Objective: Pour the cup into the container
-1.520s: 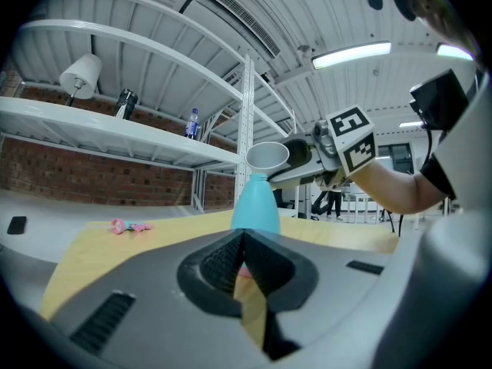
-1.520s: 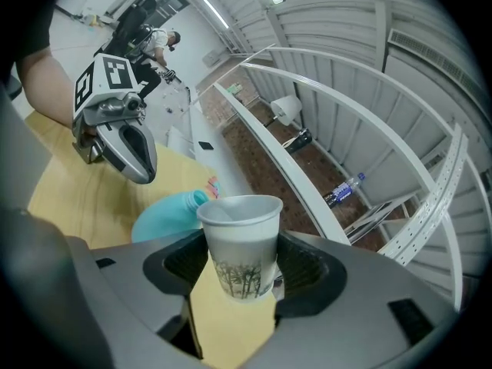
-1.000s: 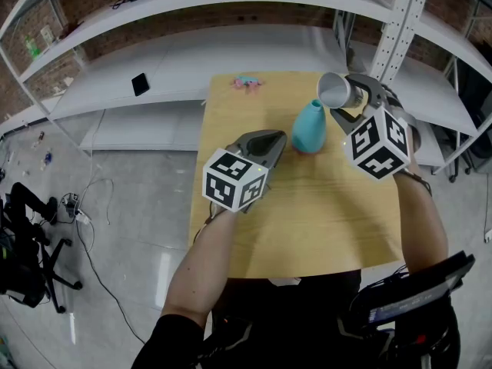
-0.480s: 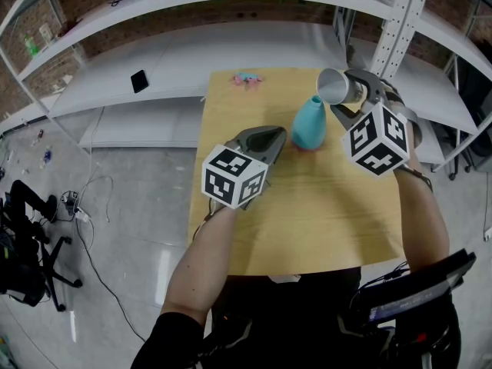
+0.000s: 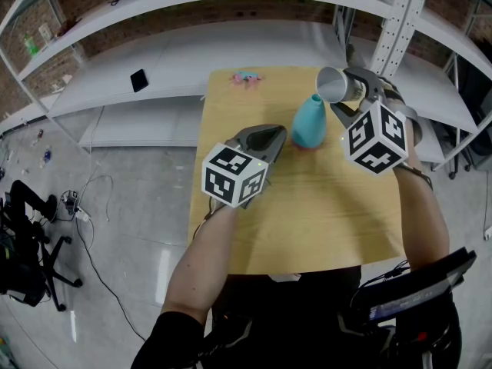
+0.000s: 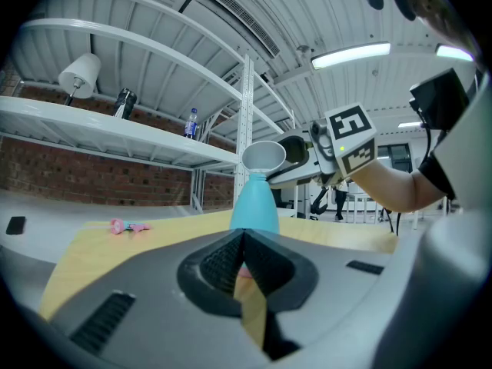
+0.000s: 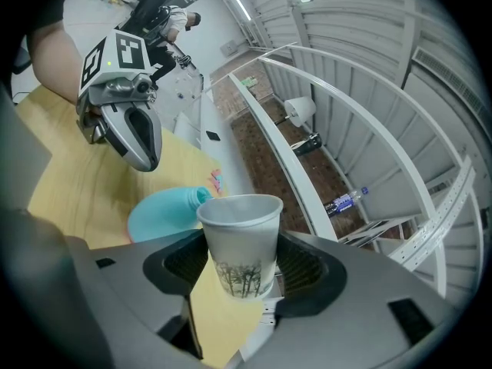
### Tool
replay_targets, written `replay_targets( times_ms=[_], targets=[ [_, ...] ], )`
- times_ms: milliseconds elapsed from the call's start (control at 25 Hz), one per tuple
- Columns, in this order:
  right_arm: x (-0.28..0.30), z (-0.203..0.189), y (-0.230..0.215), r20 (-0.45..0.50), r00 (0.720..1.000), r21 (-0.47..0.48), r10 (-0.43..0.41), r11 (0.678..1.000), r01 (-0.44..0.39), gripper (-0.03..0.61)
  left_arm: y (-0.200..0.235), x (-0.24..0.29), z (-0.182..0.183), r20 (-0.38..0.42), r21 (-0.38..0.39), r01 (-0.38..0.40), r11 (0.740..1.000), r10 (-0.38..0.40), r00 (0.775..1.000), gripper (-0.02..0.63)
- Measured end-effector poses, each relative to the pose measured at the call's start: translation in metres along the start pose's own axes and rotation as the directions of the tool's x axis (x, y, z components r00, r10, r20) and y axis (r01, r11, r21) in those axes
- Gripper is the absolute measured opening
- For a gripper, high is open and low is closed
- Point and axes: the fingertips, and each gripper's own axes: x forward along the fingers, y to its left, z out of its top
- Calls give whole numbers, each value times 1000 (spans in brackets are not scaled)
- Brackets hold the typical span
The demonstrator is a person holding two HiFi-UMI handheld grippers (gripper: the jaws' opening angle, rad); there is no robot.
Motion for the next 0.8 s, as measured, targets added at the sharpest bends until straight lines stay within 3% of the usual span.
replay_targets(
  times_ms=[560,800],
  targets=[
    [2,2,2,-6,1000,-21,-6,1000,6,285,0,0,0,1,2,3,1000,-3,1000,0],
    [3,-4,6,36,999,116,39,992,-43,285,-1,0,-1,1,3,4,1000,-4,1000,0]
  ],
)
